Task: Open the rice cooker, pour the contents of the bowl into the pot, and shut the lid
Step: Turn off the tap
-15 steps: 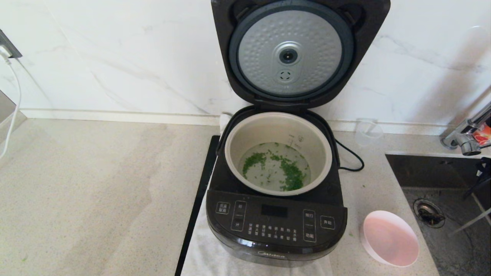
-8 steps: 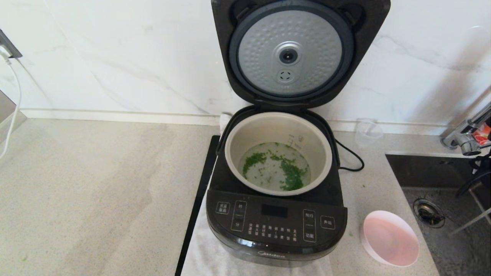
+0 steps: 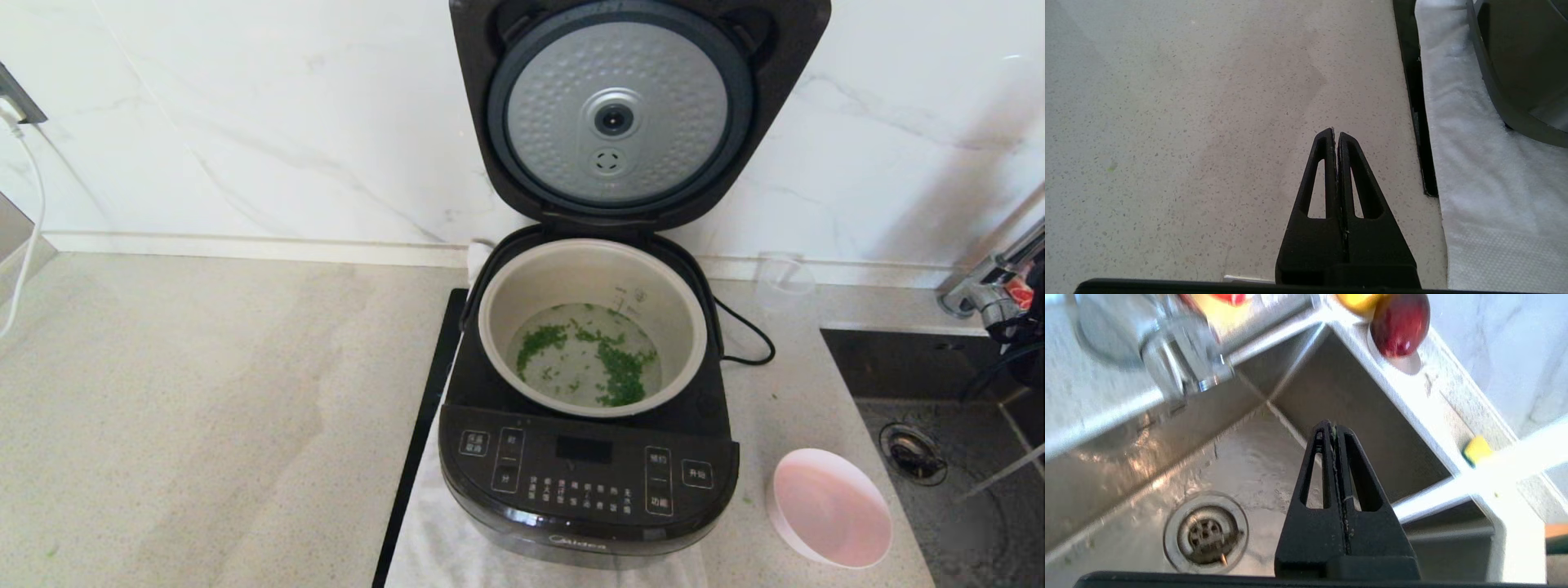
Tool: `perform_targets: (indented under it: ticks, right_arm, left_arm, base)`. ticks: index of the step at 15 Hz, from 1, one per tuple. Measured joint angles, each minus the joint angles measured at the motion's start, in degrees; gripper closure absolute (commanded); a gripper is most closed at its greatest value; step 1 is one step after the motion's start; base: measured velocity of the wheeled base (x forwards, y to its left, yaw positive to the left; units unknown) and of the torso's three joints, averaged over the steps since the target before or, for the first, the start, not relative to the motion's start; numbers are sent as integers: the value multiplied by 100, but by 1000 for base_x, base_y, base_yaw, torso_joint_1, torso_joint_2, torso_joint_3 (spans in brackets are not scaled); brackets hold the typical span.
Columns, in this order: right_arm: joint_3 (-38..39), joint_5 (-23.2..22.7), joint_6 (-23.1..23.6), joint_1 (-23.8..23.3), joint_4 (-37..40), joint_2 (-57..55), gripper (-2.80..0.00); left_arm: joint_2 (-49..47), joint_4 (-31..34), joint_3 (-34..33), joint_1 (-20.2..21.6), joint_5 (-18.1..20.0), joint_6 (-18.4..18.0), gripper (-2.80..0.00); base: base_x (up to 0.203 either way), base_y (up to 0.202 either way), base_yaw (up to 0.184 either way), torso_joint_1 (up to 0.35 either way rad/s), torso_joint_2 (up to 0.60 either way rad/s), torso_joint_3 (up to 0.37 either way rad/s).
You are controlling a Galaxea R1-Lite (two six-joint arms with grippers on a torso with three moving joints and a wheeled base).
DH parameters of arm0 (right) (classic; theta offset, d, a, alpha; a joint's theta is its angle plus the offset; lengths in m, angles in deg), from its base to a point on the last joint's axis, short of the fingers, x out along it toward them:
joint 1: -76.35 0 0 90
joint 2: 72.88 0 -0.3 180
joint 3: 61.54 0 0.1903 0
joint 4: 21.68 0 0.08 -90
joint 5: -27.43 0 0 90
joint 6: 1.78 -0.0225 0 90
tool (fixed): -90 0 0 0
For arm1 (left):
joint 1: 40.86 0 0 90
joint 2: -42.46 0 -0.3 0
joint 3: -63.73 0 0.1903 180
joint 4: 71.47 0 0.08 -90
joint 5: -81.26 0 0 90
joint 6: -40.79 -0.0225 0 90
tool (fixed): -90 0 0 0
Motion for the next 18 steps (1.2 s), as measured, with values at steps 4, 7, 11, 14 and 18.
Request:
perform_targets:
  ticks: [4, 7, 11, 14, 18]
  right_arm:
    - [-461, 11, 117, 0, 2, -192, 0]
    - [-752, 20, 232, -29, 0, -342, 0]
    - [-1137, 111, 317, -99, 0, -592, 0]
    - [-1455, 171, 329, -104, 0, -823, 0]
    - [-1853, 186, 334, -33, 22, -1050, 0]
  left_arm:
    - [0, -2, 0, 0, 0, 0, 0]
    - [0, -2, 0, 0, 0, -2, 0]
    - [0, -2, 0, 0, 0, 0, 0]
    - [0, -2, 0, 0, -2, 0, 0]
    - [0, -2, 0, 0, -2, 0, 0]
  base:
    - [0, 0, 0, 0, 0, 0]
    - [0, 0, 0, 0, 0, 0]
    - [0, 0, 0, 0, 0, 0]
    - [0, 0, 0, 0, 0, 0]
    - [0, 0, 0, 0, 0, 0]
